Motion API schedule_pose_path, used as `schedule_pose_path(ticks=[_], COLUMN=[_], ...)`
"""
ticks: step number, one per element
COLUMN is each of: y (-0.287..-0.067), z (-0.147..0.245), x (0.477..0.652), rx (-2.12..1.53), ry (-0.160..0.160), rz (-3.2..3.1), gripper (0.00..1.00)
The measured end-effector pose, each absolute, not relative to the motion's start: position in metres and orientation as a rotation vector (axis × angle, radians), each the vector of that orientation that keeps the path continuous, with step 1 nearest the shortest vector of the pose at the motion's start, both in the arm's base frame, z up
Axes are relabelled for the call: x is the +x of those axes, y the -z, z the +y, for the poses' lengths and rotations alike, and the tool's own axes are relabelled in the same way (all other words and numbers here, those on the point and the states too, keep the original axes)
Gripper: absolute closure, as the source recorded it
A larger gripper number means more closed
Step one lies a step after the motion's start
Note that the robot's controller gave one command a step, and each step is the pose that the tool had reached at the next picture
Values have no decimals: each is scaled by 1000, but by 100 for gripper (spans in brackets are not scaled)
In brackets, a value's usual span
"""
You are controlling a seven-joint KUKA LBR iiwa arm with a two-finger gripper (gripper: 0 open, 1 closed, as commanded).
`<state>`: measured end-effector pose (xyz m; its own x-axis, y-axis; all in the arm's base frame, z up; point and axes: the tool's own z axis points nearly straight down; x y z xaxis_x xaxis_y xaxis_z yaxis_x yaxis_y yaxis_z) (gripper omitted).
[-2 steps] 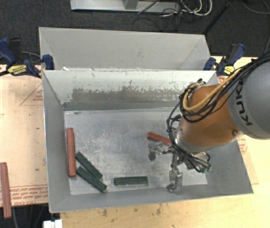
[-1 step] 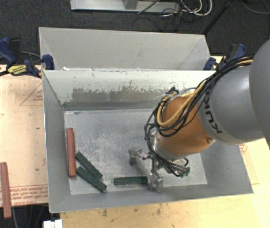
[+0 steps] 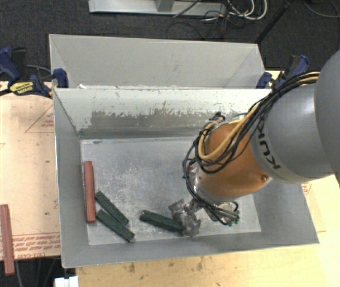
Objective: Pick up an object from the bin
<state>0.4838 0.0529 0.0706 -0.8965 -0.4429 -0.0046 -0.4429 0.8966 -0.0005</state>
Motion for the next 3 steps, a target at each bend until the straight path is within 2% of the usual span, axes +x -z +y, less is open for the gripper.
schedule_pose_path(ticks=[1,2,3], y=[-186,-132,-134], z=[136,187,186], x=[489,490,491], rx=[-337,-564,-561], ry=[-6,-3,-2], rz=[3115,3093,3091], gripper=[100,100,0])
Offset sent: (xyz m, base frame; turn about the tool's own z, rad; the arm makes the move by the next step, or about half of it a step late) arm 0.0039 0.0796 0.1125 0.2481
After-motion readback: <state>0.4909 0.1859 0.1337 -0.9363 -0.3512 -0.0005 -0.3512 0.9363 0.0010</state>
